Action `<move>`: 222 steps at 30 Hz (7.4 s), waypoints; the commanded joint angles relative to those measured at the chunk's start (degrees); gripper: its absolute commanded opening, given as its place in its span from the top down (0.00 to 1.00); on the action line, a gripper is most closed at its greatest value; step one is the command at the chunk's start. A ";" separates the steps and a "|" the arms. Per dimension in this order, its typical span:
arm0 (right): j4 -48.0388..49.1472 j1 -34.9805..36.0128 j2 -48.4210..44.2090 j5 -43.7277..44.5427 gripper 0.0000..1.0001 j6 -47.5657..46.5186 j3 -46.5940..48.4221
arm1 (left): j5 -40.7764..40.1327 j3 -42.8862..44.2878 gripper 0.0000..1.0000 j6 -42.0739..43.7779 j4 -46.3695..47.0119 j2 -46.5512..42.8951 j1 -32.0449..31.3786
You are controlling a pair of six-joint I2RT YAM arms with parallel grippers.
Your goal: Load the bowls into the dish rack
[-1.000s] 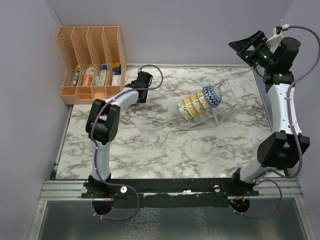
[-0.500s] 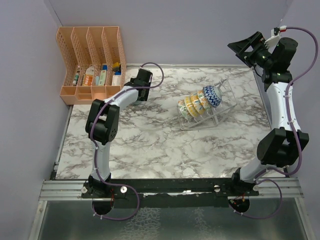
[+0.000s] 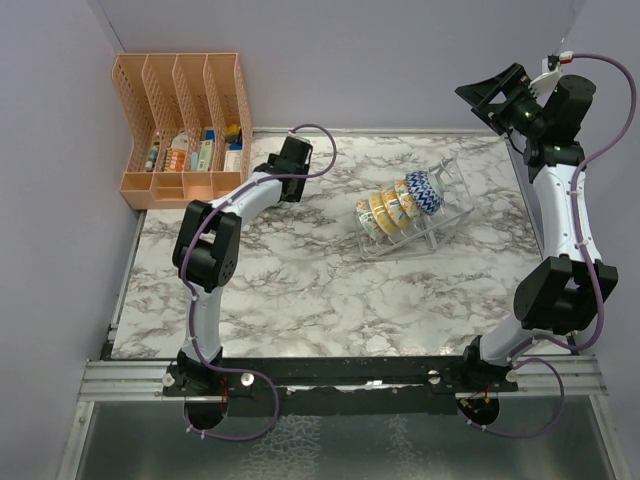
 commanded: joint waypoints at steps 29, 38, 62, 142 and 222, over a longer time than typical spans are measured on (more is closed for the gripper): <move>1.06 -0.46 -0.34 0.42 0.05 -0.98 -1.05 | 4.42 7.91 0.38 -1.53 -3.00 -5.49 4.98; 1.13 -0.49 -0.64 0.47 0.05 -0.98 -1.62 | 8.68 -1.95 0.36 -5.08 -0.70 -9.71 2.41; 1.66 -0.47 -0.64 -0.20 0.05 -0.58 -2.63 | 2.46 2.92 0.34 3.07 4.72 0.66 -3.09; 0.23 -0.49 3.25 0.95 0.05 -2.38 -0.78 | 12.91 8.57 1.00 1.07 -1.00 1.75 -6.22; 2.49 -3.36 1.28 -0.58 0.05 1.19 3.05 | 38.74 1.41 1.00 -87.32 62.43 -13.23 -13.63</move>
